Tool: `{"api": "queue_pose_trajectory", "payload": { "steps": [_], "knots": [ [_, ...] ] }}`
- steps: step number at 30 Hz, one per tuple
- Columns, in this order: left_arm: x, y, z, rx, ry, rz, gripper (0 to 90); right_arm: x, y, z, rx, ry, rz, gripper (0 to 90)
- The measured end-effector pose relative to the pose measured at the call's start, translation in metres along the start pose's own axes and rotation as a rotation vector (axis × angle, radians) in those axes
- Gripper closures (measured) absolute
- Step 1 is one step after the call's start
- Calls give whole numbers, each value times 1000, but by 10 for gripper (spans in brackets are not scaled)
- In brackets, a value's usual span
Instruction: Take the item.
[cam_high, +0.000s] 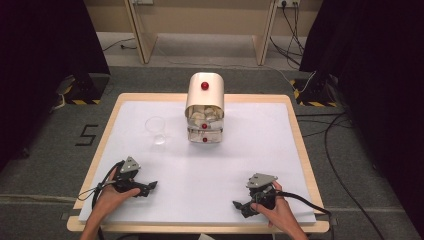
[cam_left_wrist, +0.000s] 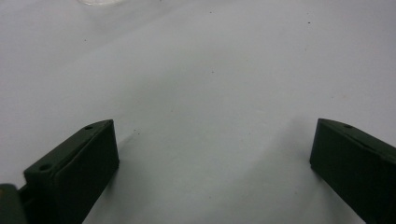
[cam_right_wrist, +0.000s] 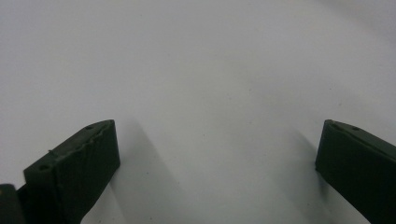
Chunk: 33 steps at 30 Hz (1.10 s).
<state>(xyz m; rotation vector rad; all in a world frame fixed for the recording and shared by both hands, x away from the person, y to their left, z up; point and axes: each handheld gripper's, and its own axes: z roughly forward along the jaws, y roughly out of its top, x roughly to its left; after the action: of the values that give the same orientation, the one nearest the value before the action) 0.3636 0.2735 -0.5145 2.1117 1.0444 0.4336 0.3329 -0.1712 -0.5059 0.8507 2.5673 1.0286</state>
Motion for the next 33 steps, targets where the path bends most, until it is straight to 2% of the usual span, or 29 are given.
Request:
{"api": "queue_pose_trajectory", "payload": {
  "steps": [15, 17, 18, 20, 21, 22, 24, 25, 26, 30, 31, 33],
  "knots": [
    [-1, 0, -1, -5, 6, 7, 11, 0, 0, 0, -1, -1, 0, 1],
    [-1, 0, -2, -13, -3, 13, 49, 0, 0, 0, 0, 0, 0, 1],
    [-1, 1, -2, -18, -12, 21, 49, 0, 0, 0, 0, 0, 0, 1],
    [-3, 2, -4, -41, 5, 38, 161, 0, 0, 0, 0, 0, 0, 1],
    [-3, 2, -4, -41, 5, 38, 189, 0, 0, 0, 0, 0, 0, 1],
    [-4, 5, -5, -45, 30, 50, 137, 0, 0, 0, 0, -1, 0, 1],
    [-5, 9, -8, -66, 38, 54, 170, 0, 0, 0, -1, -1, -1, 1],
    [-5, 9, -8, -66, 38, 54, 146, 0, 0, 0, -1, -1, -1, 1],
    [-7, 14, -10, -89, 45, 58, 159, 0, 0, 0, 0, 0, 1, 1],
    [-9, 22, -12, -125, 40, 51, 154, 0, 0, 0, 0, 0, 0, 1],
    [-11, 27, -12, -138, 45, 65, 158, 0, 0, 0, 0, 0, 0, 1],
    [-13, 30, -13, -152, 43, 68, 167, 0, 0, 0, 0, 0, 1, 1]
  ]
}}
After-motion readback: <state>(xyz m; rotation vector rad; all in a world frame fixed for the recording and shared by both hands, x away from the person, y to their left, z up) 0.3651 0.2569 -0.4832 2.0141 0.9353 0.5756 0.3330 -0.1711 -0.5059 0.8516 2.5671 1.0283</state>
